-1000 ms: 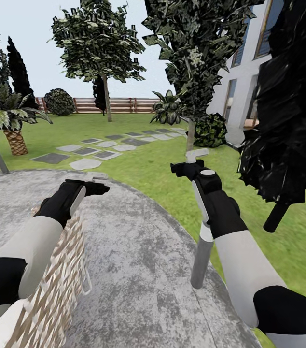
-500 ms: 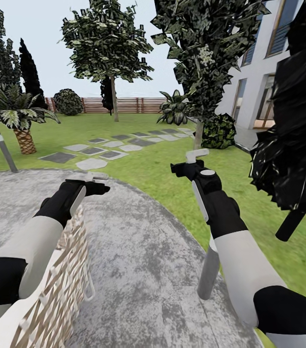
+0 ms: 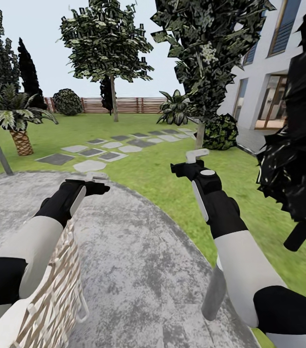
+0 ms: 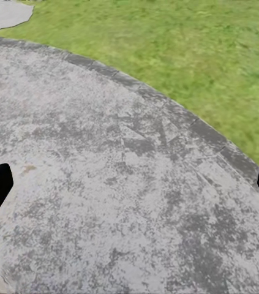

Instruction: In the garden, pick up the pesticide atomizer on the floor and spray pesticide onto both trees until each tree trunk is fully covered.

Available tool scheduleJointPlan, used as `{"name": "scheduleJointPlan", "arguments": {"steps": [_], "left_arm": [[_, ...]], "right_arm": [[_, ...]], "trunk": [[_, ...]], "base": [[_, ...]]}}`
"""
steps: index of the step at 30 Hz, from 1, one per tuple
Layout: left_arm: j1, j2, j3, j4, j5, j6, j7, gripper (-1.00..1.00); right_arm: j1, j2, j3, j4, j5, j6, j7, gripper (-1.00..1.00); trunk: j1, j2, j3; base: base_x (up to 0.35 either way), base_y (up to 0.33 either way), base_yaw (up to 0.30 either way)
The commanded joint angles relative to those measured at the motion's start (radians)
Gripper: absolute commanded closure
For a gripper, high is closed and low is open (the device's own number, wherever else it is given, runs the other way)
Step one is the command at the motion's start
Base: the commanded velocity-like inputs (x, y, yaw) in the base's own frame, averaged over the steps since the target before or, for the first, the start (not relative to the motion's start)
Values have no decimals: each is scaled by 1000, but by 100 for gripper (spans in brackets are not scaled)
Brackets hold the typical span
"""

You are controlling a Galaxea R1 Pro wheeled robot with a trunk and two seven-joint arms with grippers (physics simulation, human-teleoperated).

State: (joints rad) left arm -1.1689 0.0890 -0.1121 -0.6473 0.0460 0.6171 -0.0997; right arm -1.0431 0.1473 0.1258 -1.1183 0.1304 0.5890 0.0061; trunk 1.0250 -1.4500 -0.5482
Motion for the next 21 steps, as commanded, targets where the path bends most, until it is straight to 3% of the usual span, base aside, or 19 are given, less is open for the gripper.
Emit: {"name": "scheduleJointPlan", "arguments": {"steps": [1,5,21], "left_arm": [[0,0,0,0,0,0,0,-100],[0,0,0,0,0,1,-1,-100],[3,0,0,0,1,3,-2,-100]], "right_arm": [[0,0,0,0,0,0,0,-100],[0,0,0,0,0,0,0,-100],[0,0,0,-1,0,0,0,-100]], "trunk": [[0,0,0],[0,0,0],[0,0,0]], "base": [[339,0,0],[330,0,0],[113,41,0]]}}
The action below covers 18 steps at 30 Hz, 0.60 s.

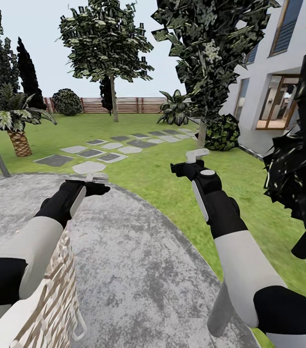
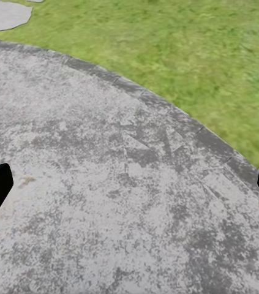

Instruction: In the garden, pick up the pesticide atomizer on the floor and spray pesticide onto both trees until each tree trunk is fully covered.

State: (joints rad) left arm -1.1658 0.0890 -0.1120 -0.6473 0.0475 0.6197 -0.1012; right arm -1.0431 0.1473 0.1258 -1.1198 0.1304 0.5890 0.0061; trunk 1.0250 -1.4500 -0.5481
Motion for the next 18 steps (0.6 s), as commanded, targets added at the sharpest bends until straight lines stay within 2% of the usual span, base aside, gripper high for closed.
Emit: {"name": "scheduleJointPlan", "arguments": {"steps": [1,8,18], "left_arm": [[0,0,0,0,0,0,0,-100],[0,0,0,0,0,0,1,-100],[0,-1,1,0,0,0,2,-100]], "right_arm": [[0,0,0,0,0,0,0,-100],[0,0,0,0,0,0,0,-100],[0,0,0,0,0,0,0,-100]], "trunk": [[0,0,0],[0,0,0],[0,0,0]], "base": [[16,8,0],[85,3,0],[298,0,0]]}}
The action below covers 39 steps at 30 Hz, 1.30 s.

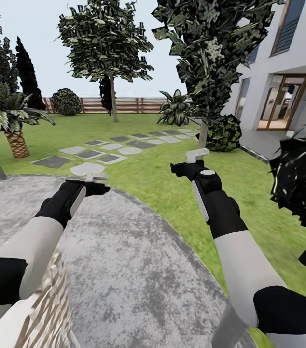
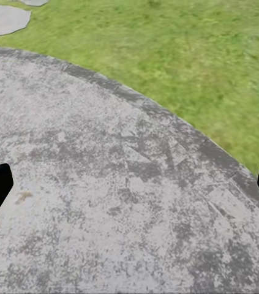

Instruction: In the garden, pick up the pesticide atomizer on the floor and spray pesticide onto both trees until each tree trunk is fully covered.

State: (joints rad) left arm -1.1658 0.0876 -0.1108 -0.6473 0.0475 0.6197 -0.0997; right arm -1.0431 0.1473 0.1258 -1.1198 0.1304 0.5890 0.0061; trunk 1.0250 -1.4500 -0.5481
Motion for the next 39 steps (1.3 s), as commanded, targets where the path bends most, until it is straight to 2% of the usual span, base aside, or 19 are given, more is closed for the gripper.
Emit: {"name": "scheduleJointPlan", "arguments": {"steps": [1,28,39], "left_arm": [[0,0,0,0,0,0,0,-100],[0,-2,-1,-1,0,1,1,-100],[0,-2,0,-4,0,0,0,-100]], "right_arm": [[0,0,0,0,0,0,0,-100],[0,0,0,-3,0,0,0,-100],[0,0,-1,-3,0,0,0,-100]], "trunk": [[0,0,0],[0,0,0],[0,0,0]], "base": [[337,0,0],[334,6,0],[40,5,0]]}}
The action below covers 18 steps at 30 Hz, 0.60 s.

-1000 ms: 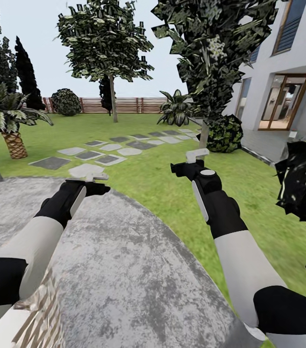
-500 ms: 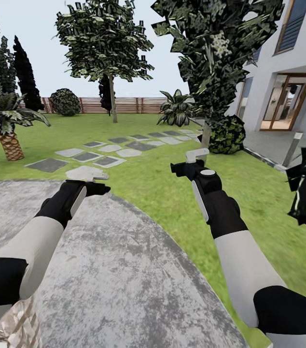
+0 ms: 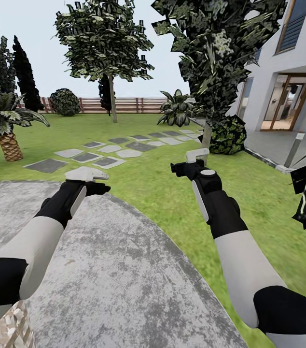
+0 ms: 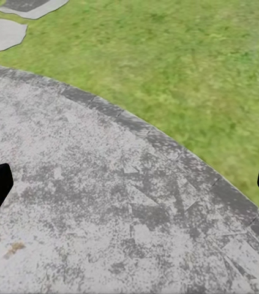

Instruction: In the garden, pick up the pesticide atomizer on the floor and spray pesticide onto both trees until each tree trunk is fully covered.

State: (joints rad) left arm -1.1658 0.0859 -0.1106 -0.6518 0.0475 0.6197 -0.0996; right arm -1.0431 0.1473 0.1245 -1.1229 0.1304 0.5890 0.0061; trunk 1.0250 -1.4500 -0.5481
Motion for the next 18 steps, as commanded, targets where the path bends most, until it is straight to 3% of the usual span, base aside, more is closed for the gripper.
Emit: {"name": "scheduleJointPlan", "arguments": {"steps": [1,18], "left_arm": [[0,0,0,0,0,0,0,-100],[0,0,0,0,0,0,2,-100]], "right_arm": [[0,0,0,0,0,0,0,-100],[0,0,0,-1,0,0,0,-100]], "trunk": [[0,0,0],[0,0,0]], "base": [[8,0,0],[114,36,0]]}}
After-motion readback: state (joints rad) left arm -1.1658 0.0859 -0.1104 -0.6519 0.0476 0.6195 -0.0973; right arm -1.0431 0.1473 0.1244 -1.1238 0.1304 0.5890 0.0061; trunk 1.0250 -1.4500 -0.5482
